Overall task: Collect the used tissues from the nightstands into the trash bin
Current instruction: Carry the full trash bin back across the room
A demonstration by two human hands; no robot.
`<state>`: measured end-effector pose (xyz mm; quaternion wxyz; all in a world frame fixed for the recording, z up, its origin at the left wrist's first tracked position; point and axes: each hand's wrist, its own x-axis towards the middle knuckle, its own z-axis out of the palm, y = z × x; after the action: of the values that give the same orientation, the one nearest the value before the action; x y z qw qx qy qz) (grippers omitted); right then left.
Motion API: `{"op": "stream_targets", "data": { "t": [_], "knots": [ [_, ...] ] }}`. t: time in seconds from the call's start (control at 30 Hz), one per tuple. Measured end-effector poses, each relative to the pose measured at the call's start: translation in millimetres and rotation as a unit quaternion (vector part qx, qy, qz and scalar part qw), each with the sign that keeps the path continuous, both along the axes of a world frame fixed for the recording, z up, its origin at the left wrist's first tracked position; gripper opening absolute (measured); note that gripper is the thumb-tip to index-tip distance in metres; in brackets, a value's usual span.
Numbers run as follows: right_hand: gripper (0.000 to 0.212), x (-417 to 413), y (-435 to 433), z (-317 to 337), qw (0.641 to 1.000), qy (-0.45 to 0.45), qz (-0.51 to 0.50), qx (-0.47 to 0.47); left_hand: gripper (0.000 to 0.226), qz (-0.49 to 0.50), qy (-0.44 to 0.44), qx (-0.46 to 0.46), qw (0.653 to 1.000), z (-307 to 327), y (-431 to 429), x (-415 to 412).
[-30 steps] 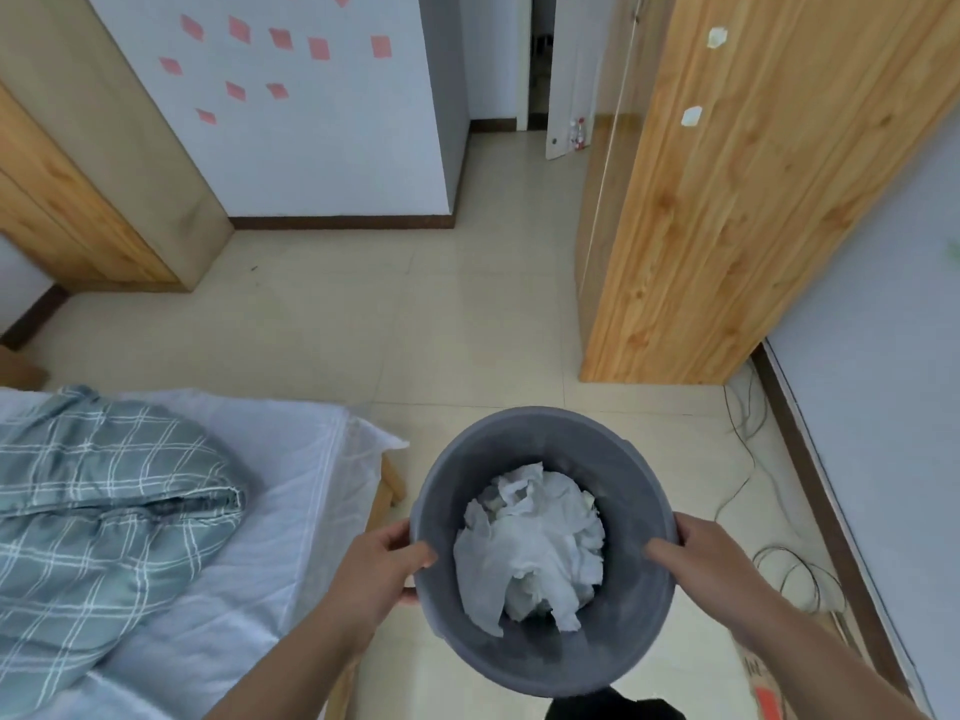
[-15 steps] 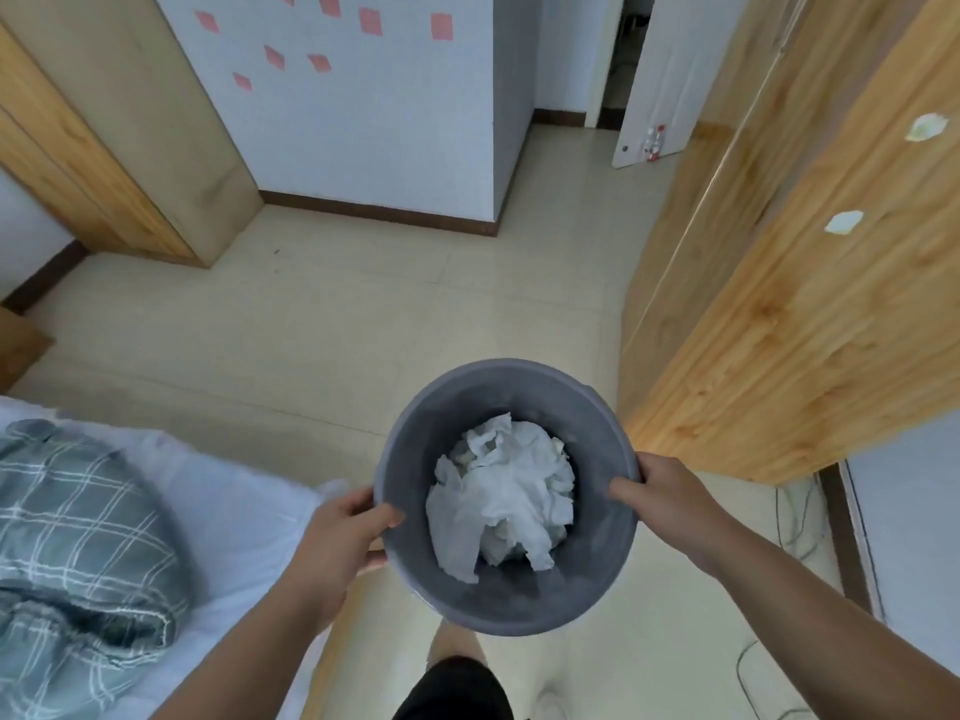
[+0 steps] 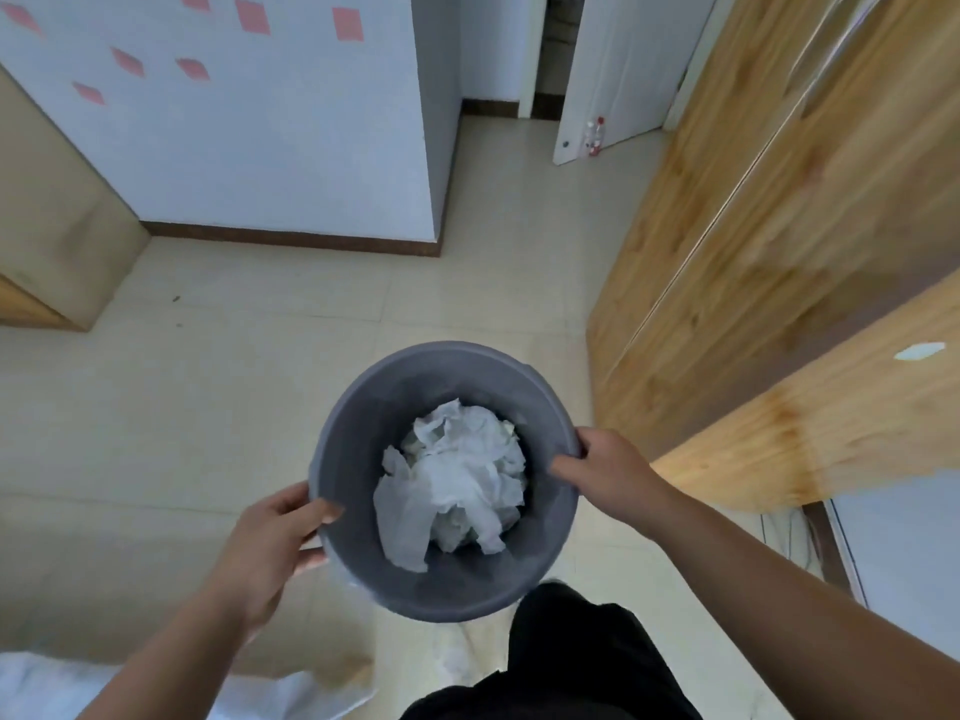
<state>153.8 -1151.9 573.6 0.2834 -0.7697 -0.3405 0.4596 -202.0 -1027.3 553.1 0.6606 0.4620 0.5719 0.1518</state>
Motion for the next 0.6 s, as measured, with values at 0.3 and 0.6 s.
{"op": "stream_targets", "data": {
  "t": [0.3,0.6],
  "knots": [
    [0.029,90,182,-46,0.999,0.028,0.024,-0.024,0.028,0.006,0.047,0.001,0.999,-12,166,86],
    [0.022,162,397,-12,0.997,0.012,0.078,0.011,0.029,0.077,0.017,0.037,0.996,13,331,147]
  ]
}}
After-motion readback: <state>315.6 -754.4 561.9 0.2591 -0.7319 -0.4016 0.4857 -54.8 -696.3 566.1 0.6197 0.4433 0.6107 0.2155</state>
